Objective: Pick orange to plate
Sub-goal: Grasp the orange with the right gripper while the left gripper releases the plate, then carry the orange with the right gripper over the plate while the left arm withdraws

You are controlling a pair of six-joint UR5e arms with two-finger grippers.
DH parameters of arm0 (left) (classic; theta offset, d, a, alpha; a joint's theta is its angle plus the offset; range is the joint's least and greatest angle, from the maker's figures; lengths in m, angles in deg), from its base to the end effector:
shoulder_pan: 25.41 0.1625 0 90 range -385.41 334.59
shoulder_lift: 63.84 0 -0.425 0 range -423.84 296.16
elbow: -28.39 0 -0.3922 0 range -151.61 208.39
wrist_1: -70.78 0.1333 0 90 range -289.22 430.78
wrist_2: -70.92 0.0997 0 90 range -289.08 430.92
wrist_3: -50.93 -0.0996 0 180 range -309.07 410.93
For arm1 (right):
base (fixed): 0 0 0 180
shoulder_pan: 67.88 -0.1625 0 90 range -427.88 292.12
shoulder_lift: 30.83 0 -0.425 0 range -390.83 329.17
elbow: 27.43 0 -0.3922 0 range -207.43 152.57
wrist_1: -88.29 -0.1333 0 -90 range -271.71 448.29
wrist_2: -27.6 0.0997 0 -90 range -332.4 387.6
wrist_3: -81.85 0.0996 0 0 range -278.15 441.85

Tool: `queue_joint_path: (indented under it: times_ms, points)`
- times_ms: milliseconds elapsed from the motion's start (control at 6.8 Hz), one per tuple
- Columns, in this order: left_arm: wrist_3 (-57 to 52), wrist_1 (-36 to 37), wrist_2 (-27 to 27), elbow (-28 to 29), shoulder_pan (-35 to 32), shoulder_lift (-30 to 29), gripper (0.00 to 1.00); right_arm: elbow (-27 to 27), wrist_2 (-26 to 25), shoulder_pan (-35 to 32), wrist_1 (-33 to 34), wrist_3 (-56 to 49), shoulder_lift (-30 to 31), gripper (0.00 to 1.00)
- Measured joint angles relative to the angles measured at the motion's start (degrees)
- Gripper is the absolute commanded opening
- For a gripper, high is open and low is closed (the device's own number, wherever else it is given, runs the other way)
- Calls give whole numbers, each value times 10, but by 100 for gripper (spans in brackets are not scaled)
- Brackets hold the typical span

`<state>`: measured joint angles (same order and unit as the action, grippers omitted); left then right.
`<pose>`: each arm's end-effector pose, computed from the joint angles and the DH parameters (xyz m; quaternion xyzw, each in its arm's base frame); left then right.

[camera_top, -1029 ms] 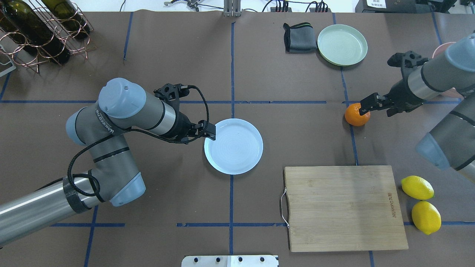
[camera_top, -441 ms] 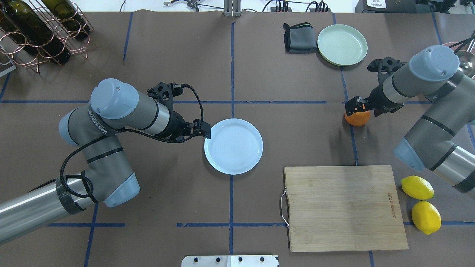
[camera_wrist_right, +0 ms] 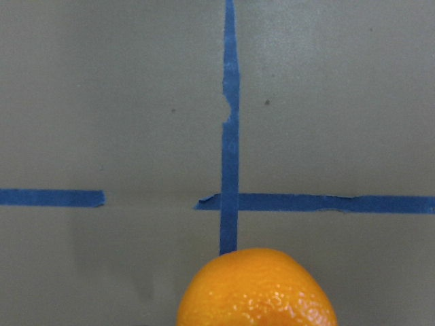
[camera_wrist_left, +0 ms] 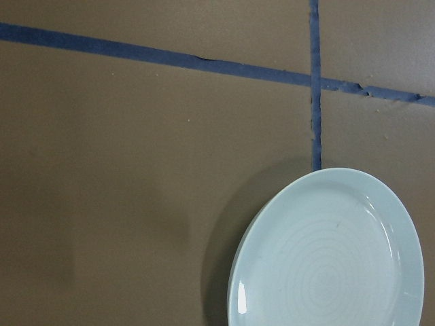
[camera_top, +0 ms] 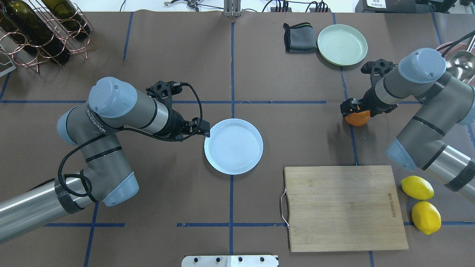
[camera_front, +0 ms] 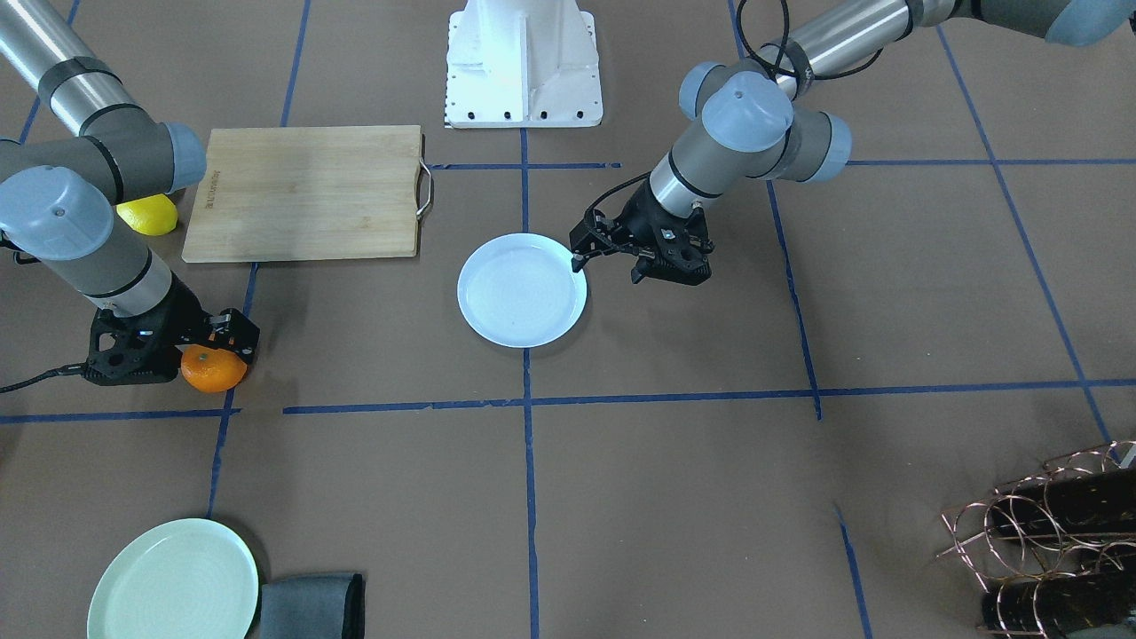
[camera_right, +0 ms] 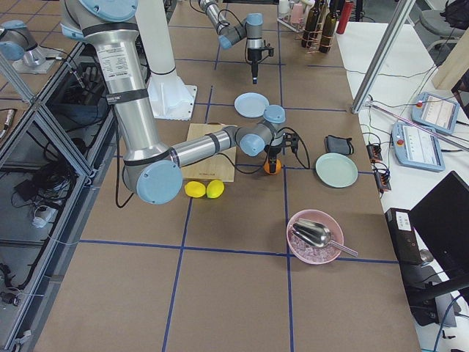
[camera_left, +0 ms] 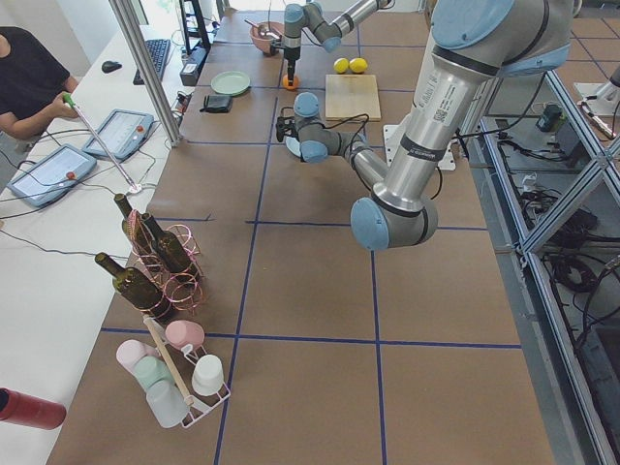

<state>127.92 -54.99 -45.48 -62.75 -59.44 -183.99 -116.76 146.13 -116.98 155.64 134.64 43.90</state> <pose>0.5051 -0.4485 0.2693 0.0401 0.5691 -0.0240 0.8210 -0.3436 -0.5276 0.4829 0.0414 -0.3855 0.0169 0.9216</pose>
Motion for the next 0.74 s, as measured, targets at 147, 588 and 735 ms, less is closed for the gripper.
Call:
queue_joint_path:
  times_ms: [147, 588, 735]
  points:
    - [0, 1, 1, -6, -3, 2, 100, 5, 0, 0, 0, 0, -1, 8]
    - [-17, 4, -4, -88, -43, 77, 100, -1, 6, 0, 2, 7, -6, 0]
    - [-52, 4, -14, -104, -63, 103, 100, -13, 13, 2, 6, 35, -23, 0]
